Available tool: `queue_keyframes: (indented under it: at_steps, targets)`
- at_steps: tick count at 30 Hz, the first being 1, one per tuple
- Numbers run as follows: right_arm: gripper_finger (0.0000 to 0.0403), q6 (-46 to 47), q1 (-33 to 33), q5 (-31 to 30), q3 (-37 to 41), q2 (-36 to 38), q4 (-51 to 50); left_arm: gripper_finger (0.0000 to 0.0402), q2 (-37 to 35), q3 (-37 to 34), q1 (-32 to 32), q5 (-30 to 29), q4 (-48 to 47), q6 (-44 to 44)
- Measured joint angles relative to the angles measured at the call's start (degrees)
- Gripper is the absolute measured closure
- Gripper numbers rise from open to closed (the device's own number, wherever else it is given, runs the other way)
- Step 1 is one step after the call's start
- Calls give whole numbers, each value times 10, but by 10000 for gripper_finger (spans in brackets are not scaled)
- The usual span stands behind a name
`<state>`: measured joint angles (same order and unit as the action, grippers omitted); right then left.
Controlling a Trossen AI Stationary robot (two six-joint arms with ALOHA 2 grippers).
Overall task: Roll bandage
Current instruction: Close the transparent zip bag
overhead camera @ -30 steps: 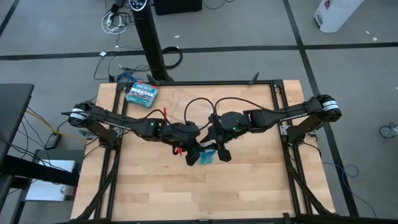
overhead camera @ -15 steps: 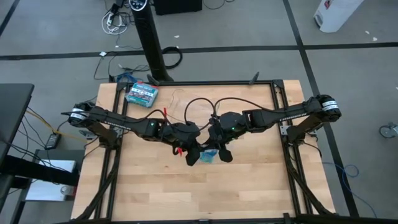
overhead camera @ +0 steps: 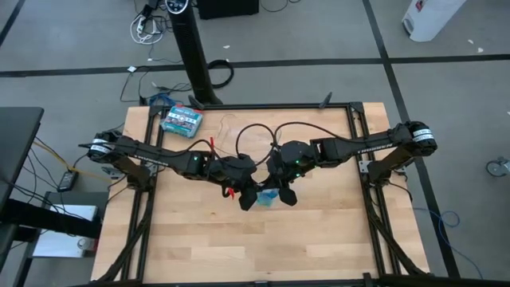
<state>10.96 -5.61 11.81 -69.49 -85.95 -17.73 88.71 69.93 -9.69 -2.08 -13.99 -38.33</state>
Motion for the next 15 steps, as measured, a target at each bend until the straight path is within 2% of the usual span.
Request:
queue_keyframes:
  at_steps: [15]
  targets:
    - [403, 21, 1, 18, 0, 24, -86, 400, 0, 1, 0, -18, -8, -8]
